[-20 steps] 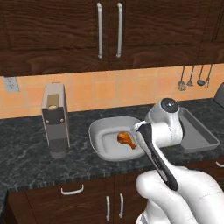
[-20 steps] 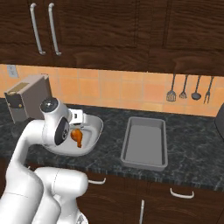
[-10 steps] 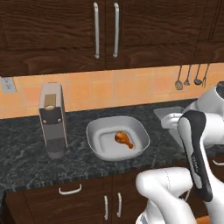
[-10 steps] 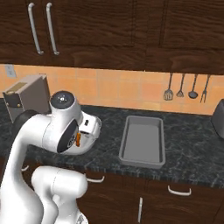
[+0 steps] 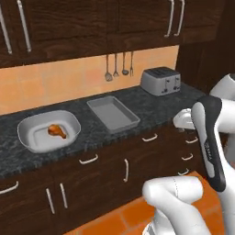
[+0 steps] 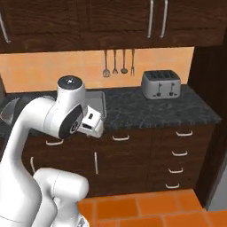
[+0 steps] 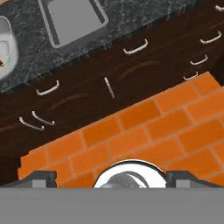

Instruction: Place one corn and one chicken drumstick in each tupperware on the nearby counter, to pack two identical lunches.

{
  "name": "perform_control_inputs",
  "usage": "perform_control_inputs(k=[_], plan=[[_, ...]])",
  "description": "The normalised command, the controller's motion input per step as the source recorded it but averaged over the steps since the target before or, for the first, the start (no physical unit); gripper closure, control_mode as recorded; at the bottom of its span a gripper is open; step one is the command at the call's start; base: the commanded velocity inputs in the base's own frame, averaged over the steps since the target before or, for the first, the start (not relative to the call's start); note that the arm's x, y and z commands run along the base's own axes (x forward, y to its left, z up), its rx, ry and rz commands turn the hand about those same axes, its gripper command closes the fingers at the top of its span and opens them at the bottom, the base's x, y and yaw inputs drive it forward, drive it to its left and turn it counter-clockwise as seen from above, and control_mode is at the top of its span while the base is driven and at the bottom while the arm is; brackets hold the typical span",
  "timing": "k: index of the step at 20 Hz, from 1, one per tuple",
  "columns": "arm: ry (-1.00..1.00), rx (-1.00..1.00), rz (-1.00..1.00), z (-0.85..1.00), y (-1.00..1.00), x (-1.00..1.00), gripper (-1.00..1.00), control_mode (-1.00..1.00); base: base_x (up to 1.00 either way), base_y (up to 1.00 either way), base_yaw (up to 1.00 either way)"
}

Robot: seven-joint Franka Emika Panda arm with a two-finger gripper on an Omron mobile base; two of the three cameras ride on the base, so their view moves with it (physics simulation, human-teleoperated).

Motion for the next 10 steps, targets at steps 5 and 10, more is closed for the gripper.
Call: perform_control_inputs(k=[5,10], plan=[[0.0,0.0,0.0,0.0,0.0,0.0,-1.0,1.0,-0.26,-0.9,-0.7],[0.0,0.0,0.0,0.0,0.0,0.0,-1.0,1.0,0.11,-1.0,-0.6]])
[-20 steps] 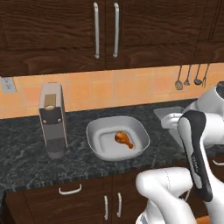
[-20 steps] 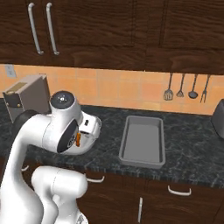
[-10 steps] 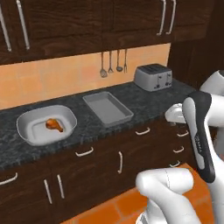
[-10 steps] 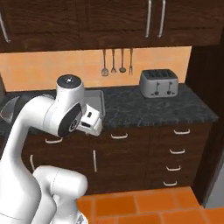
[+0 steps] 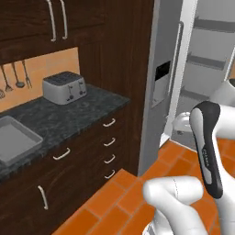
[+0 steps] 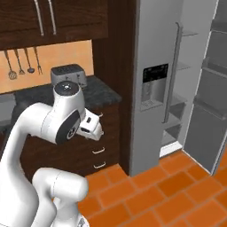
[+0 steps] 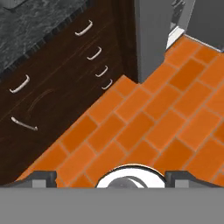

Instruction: Place one corn and one chicken drumstick in each tupperware on the nearby counter, to pack two identical lunches.

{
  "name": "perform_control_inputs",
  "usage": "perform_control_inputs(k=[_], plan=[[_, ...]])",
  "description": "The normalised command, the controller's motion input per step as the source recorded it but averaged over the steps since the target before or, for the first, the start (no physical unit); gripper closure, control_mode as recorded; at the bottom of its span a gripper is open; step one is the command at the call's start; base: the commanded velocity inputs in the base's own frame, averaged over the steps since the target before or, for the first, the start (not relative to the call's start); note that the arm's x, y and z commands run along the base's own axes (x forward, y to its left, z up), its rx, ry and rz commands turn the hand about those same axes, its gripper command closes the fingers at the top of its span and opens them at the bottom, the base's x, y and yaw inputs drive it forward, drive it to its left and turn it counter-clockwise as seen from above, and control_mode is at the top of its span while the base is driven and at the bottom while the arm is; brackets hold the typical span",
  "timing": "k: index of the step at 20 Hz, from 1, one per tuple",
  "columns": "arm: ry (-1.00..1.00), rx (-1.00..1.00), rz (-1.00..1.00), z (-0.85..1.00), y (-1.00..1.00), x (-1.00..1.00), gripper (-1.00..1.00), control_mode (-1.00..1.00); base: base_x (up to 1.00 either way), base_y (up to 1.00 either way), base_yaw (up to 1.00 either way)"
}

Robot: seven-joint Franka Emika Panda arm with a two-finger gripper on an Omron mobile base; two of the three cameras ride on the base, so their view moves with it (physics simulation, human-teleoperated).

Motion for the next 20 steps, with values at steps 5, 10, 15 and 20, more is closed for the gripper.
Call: perform_control_inputs(k=[5,10,15,20], plan=[[0.0,0.0,0.0,0.0,0.0,0.0,-1.0,1.0,0.9,-0.99,-0.21],[0.0,0.0,0.0,0.0,0.0,0.0,-1.0,1.0,1.0,-0.79,0.04],[0.0,0.0,0.0,0.0,0.0,0.0,-1.0,1.0,1.0,-0.38,0.09],[0.0,0.0,0.0,0.0,0.0,0.0,-1.0,1.0,0.65,0.19,-0.14]])
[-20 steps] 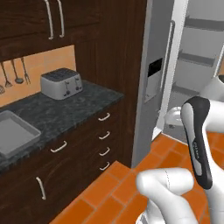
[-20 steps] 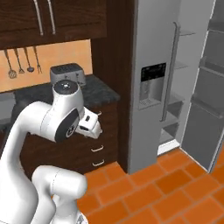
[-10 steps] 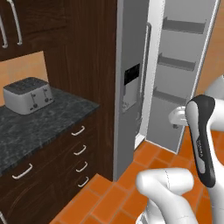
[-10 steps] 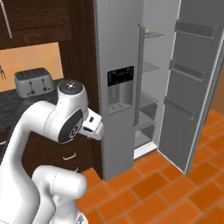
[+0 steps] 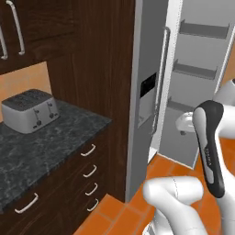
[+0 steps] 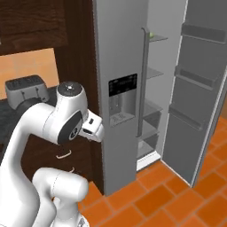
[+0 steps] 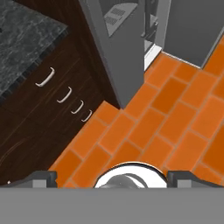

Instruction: Place one corn and one chicken drumstick in each tupperware on the nearby counter, to pack two identical lunches.

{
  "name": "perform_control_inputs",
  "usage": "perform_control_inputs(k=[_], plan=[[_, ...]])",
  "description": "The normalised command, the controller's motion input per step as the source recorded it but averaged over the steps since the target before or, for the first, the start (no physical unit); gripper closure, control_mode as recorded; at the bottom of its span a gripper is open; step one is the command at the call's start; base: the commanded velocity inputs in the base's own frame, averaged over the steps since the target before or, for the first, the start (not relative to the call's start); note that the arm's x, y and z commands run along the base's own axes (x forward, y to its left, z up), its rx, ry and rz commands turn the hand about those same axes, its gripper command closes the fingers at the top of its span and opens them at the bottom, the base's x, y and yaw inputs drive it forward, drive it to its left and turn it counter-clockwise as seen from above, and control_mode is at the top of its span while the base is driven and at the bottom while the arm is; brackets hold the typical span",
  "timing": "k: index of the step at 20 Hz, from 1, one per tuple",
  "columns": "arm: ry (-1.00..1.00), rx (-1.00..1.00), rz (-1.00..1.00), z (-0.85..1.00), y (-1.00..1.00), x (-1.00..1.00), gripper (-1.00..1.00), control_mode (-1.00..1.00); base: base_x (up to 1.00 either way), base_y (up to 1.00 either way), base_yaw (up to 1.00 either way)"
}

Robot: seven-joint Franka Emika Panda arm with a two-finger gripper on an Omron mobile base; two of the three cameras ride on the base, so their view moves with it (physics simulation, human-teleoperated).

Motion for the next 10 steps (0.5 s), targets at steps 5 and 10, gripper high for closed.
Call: perform_control_inputs(k=[5,10], plan=[[0.0,0.0,0.0,0.0,0.0,0.0,-1.0,1.0,0.74,-0.41,0.0],[0.0,0.0,0.0,0.0,0.0,0.0,-1.0,1.0,1.0,-0.61,0.07]])
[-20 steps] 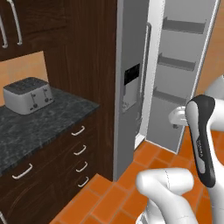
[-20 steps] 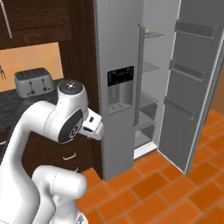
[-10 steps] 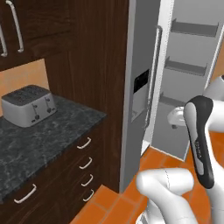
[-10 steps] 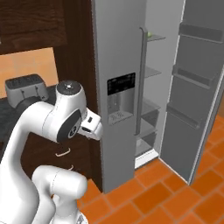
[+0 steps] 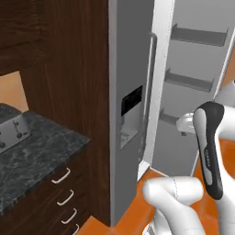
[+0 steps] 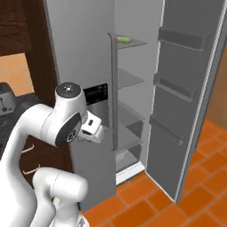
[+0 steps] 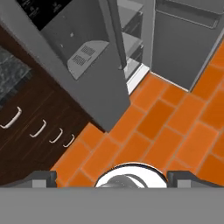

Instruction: Place one corn and one chicken drumstick in each tupperware on the nearby counter, to pack two identical lunches.

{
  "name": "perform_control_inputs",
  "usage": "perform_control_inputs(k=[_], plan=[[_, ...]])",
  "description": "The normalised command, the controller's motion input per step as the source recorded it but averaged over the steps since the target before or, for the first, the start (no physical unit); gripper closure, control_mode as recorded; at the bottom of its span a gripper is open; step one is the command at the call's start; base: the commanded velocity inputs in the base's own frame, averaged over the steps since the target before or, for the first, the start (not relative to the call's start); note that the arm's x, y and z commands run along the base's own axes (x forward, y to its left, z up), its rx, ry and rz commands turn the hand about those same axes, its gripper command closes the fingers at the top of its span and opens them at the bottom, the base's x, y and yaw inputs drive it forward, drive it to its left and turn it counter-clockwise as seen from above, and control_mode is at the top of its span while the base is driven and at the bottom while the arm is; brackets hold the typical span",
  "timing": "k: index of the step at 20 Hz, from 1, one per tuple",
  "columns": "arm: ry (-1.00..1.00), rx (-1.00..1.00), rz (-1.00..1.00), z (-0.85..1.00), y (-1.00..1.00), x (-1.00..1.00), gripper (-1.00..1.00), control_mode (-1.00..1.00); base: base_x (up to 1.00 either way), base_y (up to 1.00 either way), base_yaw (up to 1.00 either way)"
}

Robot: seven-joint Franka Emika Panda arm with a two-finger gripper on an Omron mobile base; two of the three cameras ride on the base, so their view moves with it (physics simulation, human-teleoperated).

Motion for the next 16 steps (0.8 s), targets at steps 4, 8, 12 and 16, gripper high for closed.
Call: perform_control_inputs(k=[4,8,12,16], plan=[[0.0,0.0,0.0,0.0,0.0,0.0,-1.0,1.0,0.56,-0.69,0.3],[0.0,0.0,0.0,0.0,0.0,0.0,-1.0,1.0,-0.05,-0.82,0.52],[0.0,0.0,0.0,0.0,0.0,0.0,-1.0,1.0,-0.22,-0.87,0.51],[0.0,0.0,0.0,0.0,0.0,0.0,-1.0,1.0,0.0,-0.79,0.59]])
